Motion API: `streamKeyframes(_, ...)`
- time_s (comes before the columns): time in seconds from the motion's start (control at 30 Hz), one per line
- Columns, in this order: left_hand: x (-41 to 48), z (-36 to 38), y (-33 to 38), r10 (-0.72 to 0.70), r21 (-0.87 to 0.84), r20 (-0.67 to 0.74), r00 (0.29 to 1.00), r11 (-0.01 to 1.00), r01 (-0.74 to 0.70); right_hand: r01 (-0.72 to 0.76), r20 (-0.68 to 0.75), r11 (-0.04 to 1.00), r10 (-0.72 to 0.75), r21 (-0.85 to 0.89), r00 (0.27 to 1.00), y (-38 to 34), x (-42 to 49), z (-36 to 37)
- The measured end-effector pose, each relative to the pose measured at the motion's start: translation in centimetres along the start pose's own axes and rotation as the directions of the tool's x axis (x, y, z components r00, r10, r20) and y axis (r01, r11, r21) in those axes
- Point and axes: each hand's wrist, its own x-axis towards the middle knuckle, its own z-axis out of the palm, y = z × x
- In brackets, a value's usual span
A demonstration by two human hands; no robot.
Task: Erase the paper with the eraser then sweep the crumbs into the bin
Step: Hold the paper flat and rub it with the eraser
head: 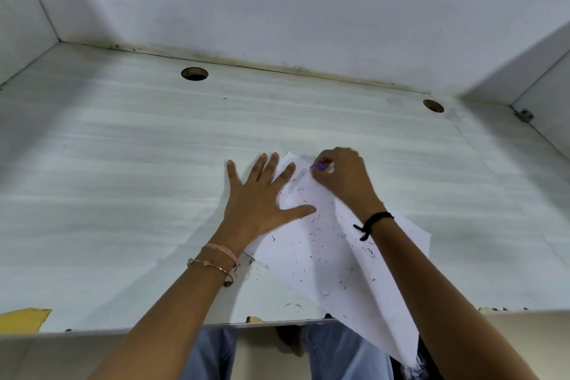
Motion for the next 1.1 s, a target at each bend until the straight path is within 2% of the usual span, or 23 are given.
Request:
streamKeyframes(0.1,0.0,0.0,0.0,0.010,0.030,-0.011,1.000,0.999,-0.009,0.190,0.117,0.980,-0.183,-0.055,0.976,-1.8,-1.9,1.4)
streamKeyframes(0.13,0.0,-0.1,0.0,0.005,0.023,-0.002,1.000,1.000,-0.005,0.172,0.102,0.982,-0.164,-0.074,0.981,-1.4,-1.7,1.1)
streamKeyframes(0.23,-0.1,-0.2,0.1,-0.002,0.004,0.019,1.000,1.000,0.002,-0.062,-0.006,0.998,0.062,-0.012,0.998,1.6,0.7,-0.6)
streamKeyframes(0.27,-0.1,-0.3,0.1,0.000,0.007,0.017,1.000,1.000,0.000,-0.101,-0.025,0.995,0.101,0.016,0.995,1.9,1.0,-1.0)
streamKeyframes(0.33,-0.1,-0.3,0.1,-0.002,0.001,0.019,1.000,1.000,0.002,-0.044,-0.038,0.999,0.046,0.028,0.998,1.1,0.7,-0.5)
streamKeyframes(0.43,-0.1,-0.3,0.1,-0.006,0.015,0.023,1.000,1.000,0.005,0.160,0.072,0.987,-0.161,0.011,0.984,-0.9,-2.1,1.4)
streamKeyframes(0.47,-0.1,-0.4,0.1,-0.004,0.013,0.025,1.000,1.000,0.004,0.181,0.080,0.983,-0.181,0.001,0.980,-0.8,-2.3,1.4)
streamKeyframes(0.5,-0.1,-0.4,0.1,-0.006,0.004,0.029,1.000,1.000,0.006,0.152,0.061,0.988,-0.152,0.000,0.987,-0.2,-1.7,1.2)
streamKeyframes(0.6,-0.2,-0.5,0.1,-0.004,-0.003,0.031,1.000,1.000,0.004,-0.079,-0.033,0.996,0.080,0.045,0.996,1.9,0.9,-0.4)
streamKeyframes(0.63,-0.2,-0.5,0.1,-0.004,-0.001,0.031,1.000,1.000,0.004,-0.091,-0.051,0.994,0.094,0.058,0.994,1.8,1.1,-0.6)
streamKeyframes(0.7,-0.2,-0.4,0.1,-0.008,-0.013,0.032,0.999,1.000,0.008,0.009,-0.032,0.997,-0.007,0.079,0.999,0.5,0.2,0.2)
streamKeyframes(0.77,-0.2,-0.3,0.1,-0.008,-0.015,0.021,1.000,1.000,0.008,0.140,0.072,0.988,-0.145,0.070,0.987,-1.1,-2.0,1.5)
streamKeyframes(0.8,-0.1,-0.3,0.1,-0.005,-0.012,0.021,1.000,1.000,0.005,0.167,0.080,0.985,-0.170,0.041,0.982,-1.3,-2.3,1.6)
streamKeyframes(0.83,-0.2,-0.4,0.1,-0.006,-0.012,0.032,0.999,1.000,0.006,0.150,0.058,0.988,-0.151,0.026,0.987,-0.8,-1.7,1.6)
streamKeyframes(0.93,-0.2,-0.6,0.2,-0.010,-0.017,0.044,0.999,1.000,0.011,-0.064,-0.010,0.995,0.065,0.081,0.998,0.8,0.7,0.5)
streamKeyframes(0.97,-0.3,-0.6,0.1,-0.011,-0.016,0.041,0.999,1.000,0.012,-0.073,-0.016,0.994,0.074,0.079,0.997,0.7,0.9,0.5)
streamKeyframes(1.1,-0.2,-0.3,0.1,0.006,0.004,0.013,1.000,1.000,-0.006,0.110,0.082,0.994,-0.112,0.030,0.990,-1.3,-1.4,2.0)
